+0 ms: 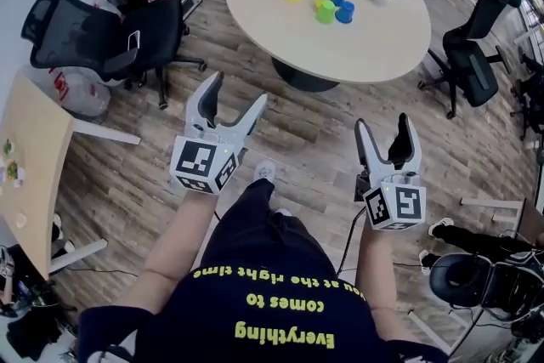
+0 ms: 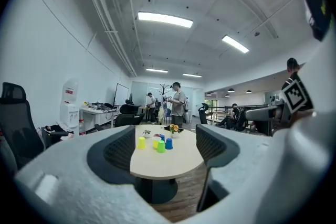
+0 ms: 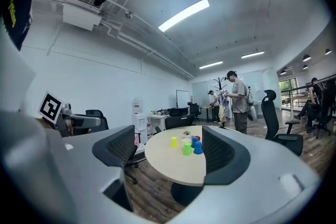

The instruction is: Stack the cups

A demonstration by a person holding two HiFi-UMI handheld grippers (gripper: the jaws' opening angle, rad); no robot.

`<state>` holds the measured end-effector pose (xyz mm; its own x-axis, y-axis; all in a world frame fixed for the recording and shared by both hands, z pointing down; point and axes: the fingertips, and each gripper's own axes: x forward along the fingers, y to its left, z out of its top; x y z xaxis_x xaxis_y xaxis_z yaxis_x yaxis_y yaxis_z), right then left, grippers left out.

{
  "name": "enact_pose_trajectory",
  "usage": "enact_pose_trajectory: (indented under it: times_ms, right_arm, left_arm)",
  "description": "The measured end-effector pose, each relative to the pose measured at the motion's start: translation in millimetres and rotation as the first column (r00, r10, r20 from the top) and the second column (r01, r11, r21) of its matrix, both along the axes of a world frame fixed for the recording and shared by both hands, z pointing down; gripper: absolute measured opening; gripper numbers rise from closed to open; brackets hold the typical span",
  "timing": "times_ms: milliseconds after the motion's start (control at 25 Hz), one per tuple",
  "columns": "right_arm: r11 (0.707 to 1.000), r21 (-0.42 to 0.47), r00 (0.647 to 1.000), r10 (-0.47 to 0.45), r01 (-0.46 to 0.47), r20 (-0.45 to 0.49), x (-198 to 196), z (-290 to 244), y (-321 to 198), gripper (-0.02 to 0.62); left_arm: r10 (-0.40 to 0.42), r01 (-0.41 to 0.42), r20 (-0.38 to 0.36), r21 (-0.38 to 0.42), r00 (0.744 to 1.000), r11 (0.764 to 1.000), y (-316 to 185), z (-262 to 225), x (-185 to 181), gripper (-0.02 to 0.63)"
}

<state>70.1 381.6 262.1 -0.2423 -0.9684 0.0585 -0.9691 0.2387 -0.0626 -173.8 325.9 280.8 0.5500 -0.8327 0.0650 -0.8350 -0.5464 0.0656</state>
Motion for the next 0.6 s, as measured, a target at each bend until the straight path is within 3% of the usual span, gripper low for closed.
enact_pose_trajectory:
  times_ms: [240, 600]
  right_arm:
    - [1.0, -0.001, 1.0, 0.017, -0.017, -0.025, -17, -6, -61, 0.397]
    - [0.997, 0.006, 0.997, 0.076, -0.076, -0.013, -7, -7, -110, 0.397]
  left_arm:
    - [0.036, -0.036, 0.004, -0.008, 0.999, 0.999, -67, 6, -12, 0.367]
    - [0.047, -0.047, -0.005, -0.008, 0.999, 0.999, -133, 11, -11, 0.367]
